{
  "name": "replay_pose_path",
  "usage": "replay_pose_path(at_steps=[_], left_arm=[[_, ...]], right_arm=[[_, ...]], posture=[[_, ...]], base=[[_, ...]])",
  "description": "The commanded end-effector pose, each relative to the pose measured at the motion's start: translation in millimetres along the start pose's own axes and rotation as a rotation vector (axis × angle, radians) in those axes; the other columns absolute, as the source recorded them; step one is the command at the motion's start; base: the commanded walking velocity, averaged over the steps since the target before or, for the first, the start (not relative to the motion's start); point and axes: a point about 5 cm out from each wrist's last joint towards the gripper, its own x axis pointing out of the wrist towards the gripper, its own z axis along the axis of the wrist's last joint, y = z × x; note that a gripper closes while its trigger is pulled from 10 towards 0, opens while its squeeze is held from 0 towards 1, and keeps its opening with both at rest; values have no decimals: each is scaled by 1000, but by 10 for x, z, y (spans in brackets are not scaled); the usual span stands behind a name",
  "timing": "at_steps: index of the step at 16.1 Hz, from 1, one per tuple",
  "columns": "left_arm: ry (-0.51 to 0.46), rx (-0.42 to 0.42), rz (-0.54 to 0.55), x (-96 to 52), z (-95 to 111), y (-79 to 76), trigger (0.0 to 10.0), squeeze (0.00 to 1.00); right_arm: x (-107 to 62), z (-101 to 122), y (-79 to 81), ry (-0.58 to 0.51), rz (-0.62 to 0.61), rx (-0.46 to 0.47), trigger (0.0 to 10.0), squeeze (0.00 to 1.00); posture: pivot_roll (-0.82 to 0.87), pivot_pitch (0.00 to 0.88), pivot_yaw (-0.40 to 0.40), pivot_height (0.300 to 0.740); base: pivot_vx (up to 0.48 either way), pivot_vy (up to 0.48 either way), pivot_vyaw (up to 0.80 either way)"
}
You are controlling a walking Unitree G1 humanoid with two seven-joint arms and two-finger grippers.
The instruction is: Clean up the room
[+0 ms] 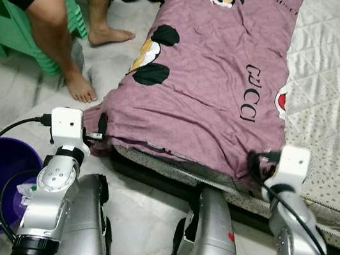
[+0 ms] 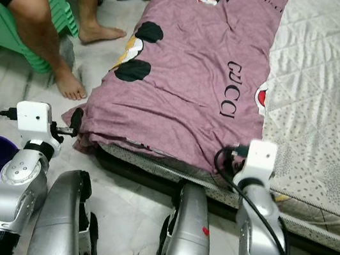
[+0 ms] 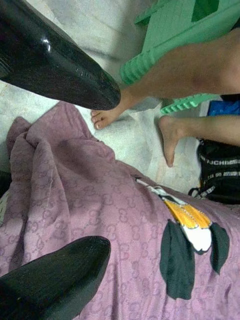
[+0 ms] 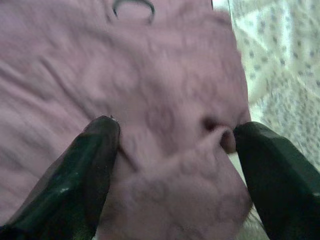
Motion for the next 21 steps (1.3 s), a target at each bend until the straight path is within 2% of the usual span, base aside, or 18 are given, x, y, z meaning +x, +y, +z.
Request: replay_pose_path(at_steps=[1, 3, 4, 12, 18, 21], left_arm=[[14, -5, 2, -19, -33, 11, 10000, 0], [16, -4, 3, -25, -39, 13, 10000, 0], [18, -4, 4, -26, -41, 17, 10000, 0], [15, -4, -1, -10, -40, 10, 10000, 0], [13, -3, 4, -2, -42, 7, 10000, 0], [14, -4, 7, -5, -43, 7, 10000, 0]], right_arm=[[29, -60, -34, 22, -23, -27, 10000, 0], [39, -101, -37, 38, -23, -36, 10000, 0], [23, -152, -33, 54, -12, -2, 0, 0], [-102, -434, 9, 167, 52, 96, 0, 0], [-56, -402, 60, 156, 47, 127, 0, 0], [-38, -392, -4, 156, -12, 138, 0, 0]], posture=[[15, 222, -2, 563], [17, 219, -3, 563], [19, 220, -4, 563], [14, 213, -4, 563], [16, 205, -8, 563], [17, 208, -9, 563]], base=[[0, 0, 0], [0, 0, 0], [0, 0, 0], [0, 0, 0], [0, 0, 0], [0, 0, 0]])
